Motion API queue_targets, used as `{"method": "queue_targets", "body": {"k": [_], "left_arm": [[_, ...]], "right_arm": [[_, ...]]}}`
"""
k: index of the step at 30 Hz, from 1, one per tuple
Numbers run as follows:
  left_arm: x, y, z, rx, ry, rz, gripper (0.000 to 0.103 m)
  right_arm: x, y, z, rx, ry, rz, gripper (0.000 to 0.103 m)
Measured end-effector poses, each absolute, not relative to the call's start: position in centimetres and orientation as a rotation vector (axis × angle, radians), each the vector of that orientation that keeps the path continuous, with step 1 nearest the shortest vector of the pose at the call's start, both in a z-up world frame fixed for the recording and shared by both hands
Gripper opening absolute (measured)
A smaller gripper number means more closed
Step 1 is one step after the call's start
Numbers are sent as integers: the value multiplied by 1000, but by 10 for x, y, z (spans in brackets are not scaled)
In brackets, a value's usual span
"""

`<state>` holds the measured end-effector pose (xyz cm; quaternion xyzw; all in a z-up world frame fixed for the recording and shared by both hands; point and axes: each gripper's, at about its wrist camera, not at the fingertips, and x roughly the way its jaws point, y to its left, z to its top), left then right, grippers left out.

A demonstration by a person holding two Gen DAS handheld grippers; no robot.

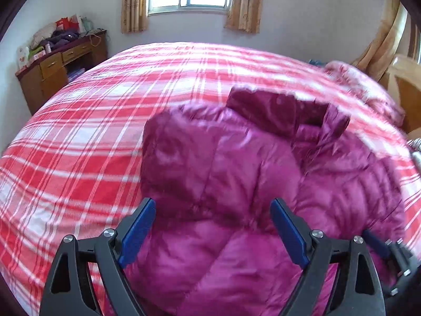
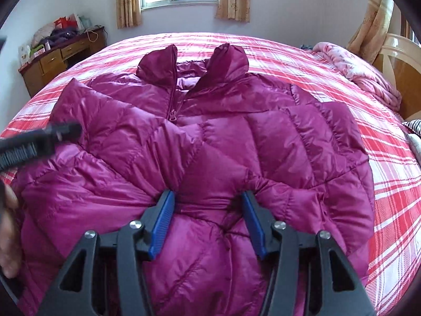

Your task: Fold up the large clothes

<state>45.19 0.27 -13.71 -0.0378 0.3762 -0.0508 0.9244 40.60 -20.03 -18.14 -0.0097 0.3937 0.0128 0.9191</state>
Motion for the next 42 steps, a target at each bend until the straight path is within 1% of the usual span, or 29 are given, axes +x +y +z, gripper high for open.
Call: {"method": "queue_targets", "body": {"k": [2, 5, 6, 7, 9, 13, 17, 19, 21, 24, 26, 29, 31, 32, 35, 42], "left_arm": [[469, 5, -136, -68, 790, -100, 89], [500, 14, -164, -60, 918, -63, 89], [505, 16, -173, -70, 939, -73, 91], [505, 16, -176, -63, 919, -70, 94], [501, 13, -178, -46, 888, -63, 95], [502, 9, -179, -31, 887, -52, 97], [501, 7, -177, -6, 882, -19, 97], [491, 9, -169, 10, 863, 13, 97], [480, 9, -149, -15, 803, -24, 97], [475, 1, -125, 19, 719, -31, 97], [487, -6, -129, 62, 750, -6, 97], [507, -5, -155, 124, 829, 57, 97], [511, 2, -175, 100, 878, 43, 97], [510, 9, -176, 56, 871, 30, 98], [514, 18, -179, -6, 900, 16, 102], [509, 15, -175, 16, 896, 26, 102]], "right_arm": [[404, -202, -182, -12, 807, 31, 57], [404, -203, -181, -4, 806, 36, 57], [404, -203, -181, -3, 804, 37, 57], [404, -203, -181, -4, 803, 37, 57], [404, -202, -181, -4, 805, 37, 57], [404, -202, -180, -4, 807, 41, 57], [395, -222, -165, 101, 757, 75, 55], [387, -240, -148, 134, 692, 58, 55], [387, -259, -131, 124, 646, 32, 58], [403, -284, -119, 87, 627, -60, 60], [421, -295, -123, 73, 662, -100, 60], [451, -311, -144, 47, 763, -102, 60], [463, -317, -163, 47, 836, -73, 60], [464, -319, -172, 50, 859, -59, 60], [459, -321, -188, 73, 850, -50, 61], [458, -322, -186, 66, 854, -49, 62]]}}
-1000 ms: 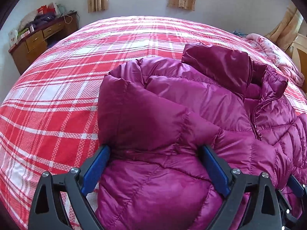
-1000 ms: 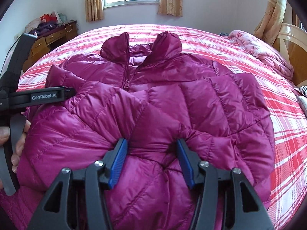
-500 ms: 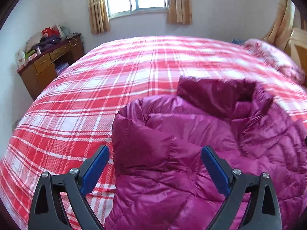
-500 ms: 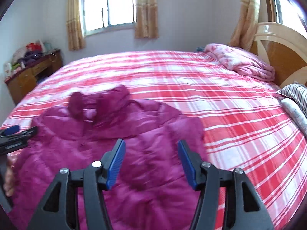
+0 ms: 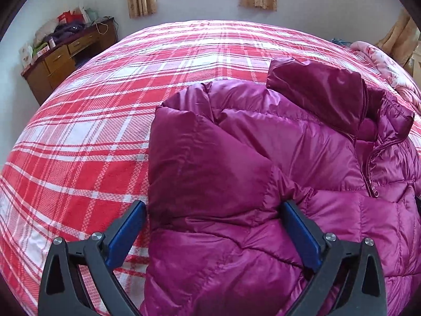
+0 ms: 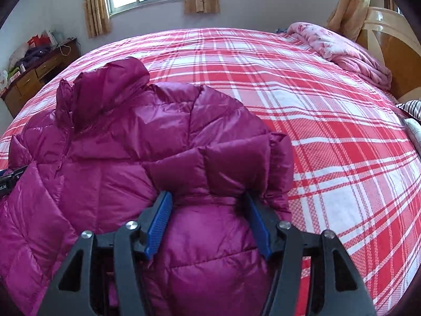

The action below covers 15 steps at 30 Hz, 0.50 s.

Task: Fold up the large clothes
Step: 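Grasp the jacket hem with the left tool while the right tool grasps it too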

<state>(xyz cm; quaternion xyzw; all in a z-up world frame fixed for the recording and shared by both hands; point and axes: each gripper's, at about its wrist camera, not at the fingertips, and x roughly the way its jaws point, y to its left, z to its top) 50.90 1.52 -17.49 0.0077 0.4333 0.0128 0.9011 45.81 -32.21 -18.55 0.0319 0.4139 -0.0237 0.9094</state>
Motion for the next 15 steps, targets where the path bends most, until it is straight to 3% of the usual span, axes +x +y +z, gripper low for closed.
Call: {"method": "queue_targets", "body": {"k": [4, 6, 9, 15], "left_arm": [[496, 12, -135, 35, 826, 5, 102], [498, 6, -106, 37, 774, -21, 102], [524, -4, -86, 23, 777, -25, 102], [601, -28, -66, -38, 840, 0, 102]], "right_arm": [[455, -318, -162, 60, 839, -18, 62], [453, -316, -143, 76, 781, -13, 67], [468, -310, -122, 115, 748, 19, 75], [531, -298, -100, 153, 775, 68, 75]]}}
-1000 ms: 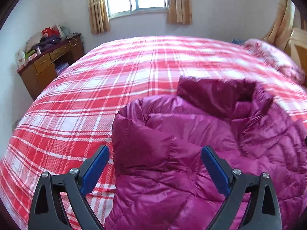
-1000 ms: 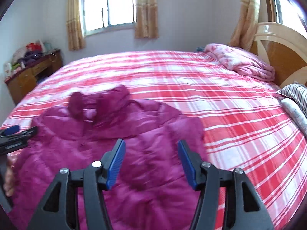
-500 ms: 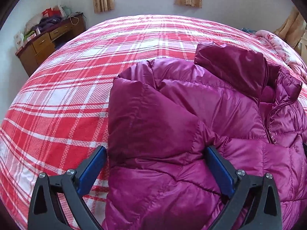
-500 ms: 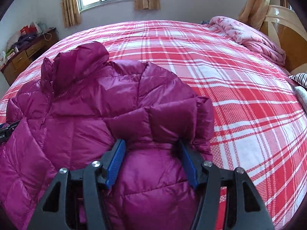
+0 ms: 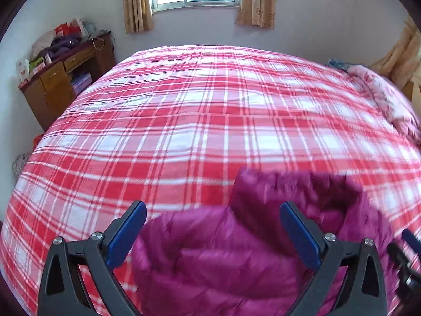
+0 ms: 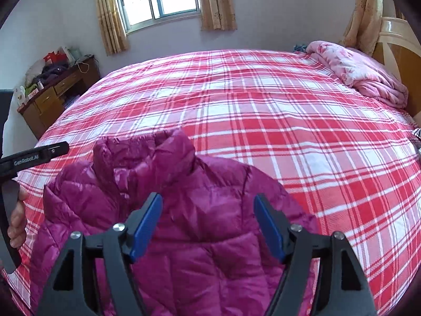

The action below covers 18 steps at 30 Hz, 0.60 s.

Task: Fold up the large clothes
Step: 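Grasp the jacket hem with the left tool while the right tool grasps it too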

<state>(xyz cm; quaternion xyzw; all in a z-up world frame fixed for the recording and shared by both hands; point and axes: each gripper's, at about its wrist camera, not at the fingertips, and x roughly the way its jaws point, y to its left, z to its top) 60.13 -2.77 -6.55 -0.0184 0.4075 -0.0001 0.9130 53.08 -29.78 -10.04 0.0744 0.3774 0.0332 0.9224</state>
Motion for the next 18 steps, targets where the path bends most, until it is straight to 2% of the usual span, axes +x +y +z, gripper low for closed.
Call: {"method": "queue_targets", "body": {"k": [4, 10, 12, 13, 14, 15, 16, 17, 18], "left_arm": [[640, -54, -73, 22, 878, 1, 102], [647, -66, -99, 103, 892, -26, 101], [641, -67, -104, 123, 893, -42, 97], [635, -63, -105, 121, 893, -46, 85], [631, -60, -108, 108, 907, -66, 74], [627, -56, -111, 93, 928, -91, 67], [622, -54, -114, 85, 943, -108, 50], [616, -52, -117, 90, 959, -135, 33], [611, -53, -120, 100, 965, -153, 26]], "right_arm": [[569, -294, -93, 179, 790, 73, 75], [603, -284, -107, 122, 853, 90, 75], [603, -277, -111, 90, 867, 113, 75], [601, -274, -112, 75, 870, 120, 74], [598, -271, -114, 54, 872, 124, 67], [595, -268, -116, 27, 883, 123, 54], [593, -266, -118, 10, 894, 121, 44], [589, -266, -121, -9, 905, 118, 21], [583, -266, -122, -29, 906, 110, 14]]}}
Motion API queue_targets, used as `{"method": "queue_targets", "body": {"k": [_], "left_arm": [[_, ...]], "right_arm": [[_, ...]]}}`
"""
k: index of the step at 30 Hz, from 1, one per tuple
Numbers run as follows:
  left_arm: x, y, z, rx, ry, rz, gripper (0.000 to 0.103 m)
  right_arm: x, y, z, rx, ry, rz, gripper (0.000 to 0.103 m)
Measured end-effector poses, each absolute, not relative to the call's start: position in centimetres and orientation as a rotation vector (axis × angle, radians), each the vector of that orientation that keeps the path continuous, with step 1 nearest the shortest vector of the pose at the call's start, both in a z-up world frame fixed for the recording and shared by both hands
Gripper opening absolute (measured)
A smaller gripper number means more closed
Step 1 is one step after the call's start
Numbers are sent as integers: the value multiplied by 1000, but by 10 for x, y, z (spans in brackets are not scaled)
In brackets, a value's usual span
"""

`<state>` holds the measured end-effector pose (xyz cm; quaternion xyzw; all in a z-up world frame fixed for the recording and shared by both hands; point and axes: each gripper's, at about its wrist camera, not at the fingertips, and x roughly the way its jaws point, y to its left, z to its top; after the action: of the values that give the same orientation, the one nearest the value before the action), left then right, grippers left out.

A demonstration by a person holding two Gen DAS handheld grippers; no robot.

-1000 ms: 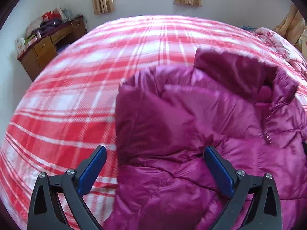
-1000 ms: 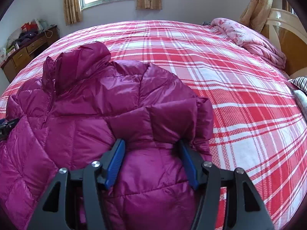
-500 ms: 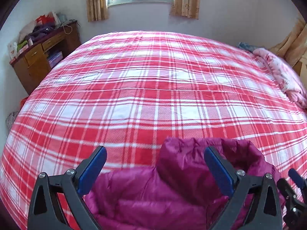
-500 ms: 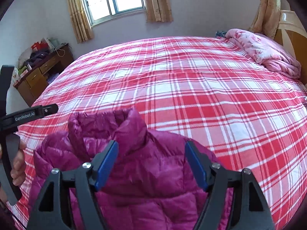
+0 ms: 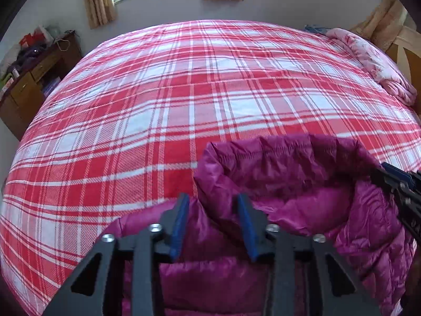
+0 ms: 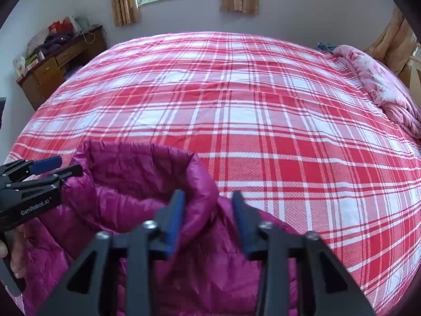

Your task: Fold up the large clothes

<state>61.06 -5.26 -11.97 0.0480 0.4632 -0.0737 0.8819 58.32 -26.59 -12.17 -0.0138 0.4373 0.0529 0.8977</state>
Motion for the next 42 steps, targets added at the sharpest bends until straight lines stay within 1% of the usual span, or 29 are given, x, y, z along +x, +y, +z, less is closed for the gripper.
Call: {"method": "queue_targets", "body": {"k": [1, 2, 5, 8, 12, 14, 15, 16, 18, 19, 20, 21, 22, 23, 26, 28, 29, 30, 31, 33, 34, 35, 38, 42], "left_arm": [[602, -51, -121, 116, 960, -166, 17], [594, -50, -123, 131, 951, -166, 15], [575, -43, -128, 150, 942, -178, 12], [566, -34, -137, 154, 949, -169, 12], [556, -28, -134, 134, 912, -170, 12], [553, -27, -125, 137, 871, -155, 12], [553, -27, -119, 127, 863, -163, 12], [552, -25, -114, 111, 855, -167, 12], [554, -21, -103, 85, 838, -141, 13], [557, -20, -99, 70, 832, -130, 20], [561, -20, -97, 62, 831, -120, 41], [565, -20, -95, 55, 827, -104, 55], [570, -20, -92, 43, 805, -84, 77], [573, -20, -89, 37, 777, -68, 83], [590, -28, -87, 14, 774, -84, 83], [602, -40, -93, 50, 796, -113, 83], [609, -48, -98, 95, 804, -101, 83], [614, -54, -105, 128, 805, -90, 83], [617, -58, -111, 153, 809, -96, 82], [616, -63, -122, 192, 830, -143, 38], [613, -64, -127, 206, 856, -179, 8], [606, -63, -129, 221, 855, -183, 8], [573, -58, -126, 293, 762, -187, 8], [556, -47, -134, 300, 777, -188, 8]], "right_arm": [[576, -267, -121, -51, 895, 96, 14], [570, -269, -120, -67, 881, 90, 12], [552, -279, -123, -86, 859, 69, 9], [548, -286, -138, -90, 882, 43, 7], [548, -300, -161, -44, 910, 27, 6], [547, -305, -157, 4, 891, 47, 7], [546, -308, -151, 34, 867, 52, 10], [545, -311, -144, 61, 844, 51, 18], [542, -316, -127, 102, 771, 39, 92], [540, -316, -119, 113, 724, 29, 101], [542, -315, -111, 111, 696, 24, 103], [548, -311, -107, 102, 705, 31, 101], [553, -308, -105, 97, 718, 39, 99], [560, -302, -104, 85, 729, 47, 97], [576, -282, -106, -7, 754, 60, 96], [590, -266, -111, -92, 778, 51, 94], [590, -263, -114, -123, 790, 48, 87], [589, -261, -117, -143, 803, 50, 76], [593, -258, -123, -171, 832, 50, 67], [590, -259, -134, -206, 867, 52, 9], [584, -261, -137, -214, 862, 51, 9], [580, -262, -137, -222, 853, 47, 10], [560, -269, -141, -238, 827, 48, 9], [550, -265, -162, -277, 842, 52, 8]]}}
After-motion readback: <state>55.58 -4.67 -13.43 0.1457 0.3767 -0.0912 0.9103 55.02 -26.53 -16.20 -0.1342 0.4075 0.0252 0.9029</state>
